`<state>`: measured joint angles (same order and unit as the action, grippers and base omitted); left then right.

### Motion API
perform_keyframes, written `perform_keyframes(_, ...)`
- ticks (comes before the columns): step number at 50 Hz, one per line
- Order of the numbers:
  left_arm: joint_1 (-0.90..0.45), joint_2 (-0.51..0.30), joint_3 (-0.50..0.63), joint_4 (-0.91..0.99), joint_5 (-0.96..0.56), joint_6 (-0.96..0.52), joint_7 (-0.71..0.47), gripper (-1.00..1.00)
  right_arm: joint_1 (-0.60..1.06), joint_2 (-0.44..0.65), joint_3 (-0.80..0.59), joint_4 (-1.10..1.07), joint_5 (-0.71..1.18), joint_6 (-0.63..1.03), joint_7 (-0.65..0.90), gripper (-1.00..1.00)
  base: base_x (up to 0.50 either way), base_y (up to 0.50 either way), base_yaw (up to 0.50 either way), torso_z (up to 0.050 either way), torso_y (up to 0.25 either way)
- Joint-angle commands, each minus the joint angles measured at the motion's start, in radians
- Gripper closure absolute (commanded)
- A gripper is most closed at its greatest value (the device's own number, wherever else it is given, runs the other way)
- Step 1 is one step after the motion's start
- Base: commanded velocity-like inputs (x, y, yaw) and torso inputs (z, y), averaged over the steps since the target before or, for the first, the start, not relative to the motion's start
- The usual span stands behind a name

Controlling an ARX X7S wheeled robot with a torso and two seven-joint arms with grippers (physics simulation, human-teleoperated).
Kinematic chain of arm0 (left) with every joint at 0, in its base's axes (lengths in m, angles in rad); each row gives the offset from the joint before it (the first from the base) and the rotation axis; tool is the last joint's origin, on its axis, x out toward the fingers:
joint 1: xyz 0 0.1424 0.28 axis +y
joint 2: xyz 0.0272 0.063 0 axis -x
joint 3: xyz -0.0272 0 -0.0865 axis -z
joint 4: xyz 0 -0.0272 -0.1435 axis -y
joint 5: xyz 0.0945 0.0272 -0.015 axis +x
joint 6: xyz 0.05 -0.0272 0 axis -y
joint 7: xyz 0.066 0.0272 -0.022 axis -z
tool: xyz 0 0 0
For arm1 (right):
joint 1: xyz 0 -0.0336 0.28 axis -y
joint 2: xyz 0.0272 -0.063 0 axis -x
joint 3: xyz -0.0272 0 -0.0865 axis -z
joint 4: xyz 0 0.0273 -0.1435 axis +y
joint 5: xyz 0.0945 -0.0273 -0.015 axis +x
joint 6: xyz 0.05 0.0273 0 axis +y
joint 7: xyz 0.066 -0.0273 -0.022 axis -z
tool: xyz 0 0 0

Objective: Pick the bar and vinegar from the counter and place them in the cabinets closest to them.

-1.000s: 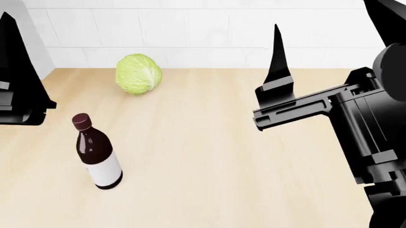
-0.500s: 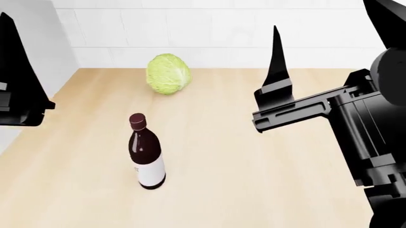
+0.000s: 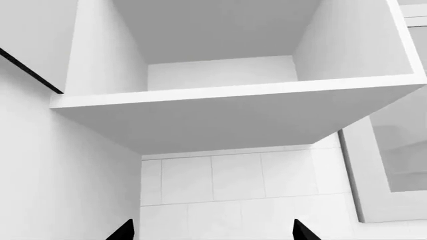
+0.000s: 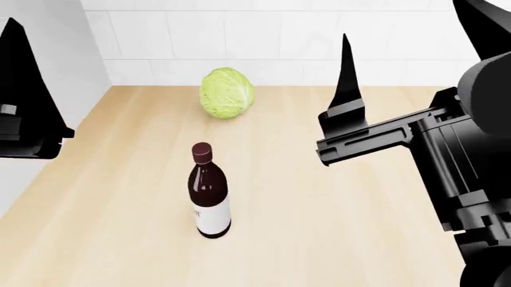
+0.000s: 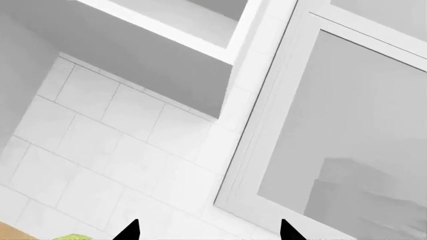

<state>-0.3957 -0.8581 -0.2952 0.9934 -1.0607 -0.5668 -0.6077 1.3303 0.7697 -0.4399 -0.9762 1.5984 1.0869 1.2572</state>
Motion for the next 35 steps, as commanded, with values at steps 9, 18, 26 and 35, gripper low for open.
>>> perform_keyframes(9,-0.283,-0.001,0.222,-0.068,-0.085,-0.119,-0.069,-1.00,-0.058,0.026,0.030,-0.017,-0.029,-0.041,0.013,-1.00,0.00,0.00,0.00,0.000,0.000)
perform_keyframes(18,-0.486,0.071,0.359,-0.179,-0.188,-0.205,-0.067,-1.00,-0.093,0.035,0.038,-0.023,-0.053,-0.056,0.000,-1.00,0.00,0.00,0.00,0.000,0.000)
perform_keyframes(26,-0.627,0.154,0.448,-0.321,-0.267,-0.260,-0.040,-1.00,-0.091,0.031,0.035,-0.017,-0.066,-0.056,-0.013,-1.00,0.00,0.00,0.00,0.000,0.000)
perform_keyframes(35,-0.687,0.179,0.507,-0.408,-0.444,-0.336,-0.047,-1.00,-0.101,0.037,0.039,-0.025,-0.076,-0.064,-0.021,-1.00,0.00,0.00,0.00,0.000,0.000)
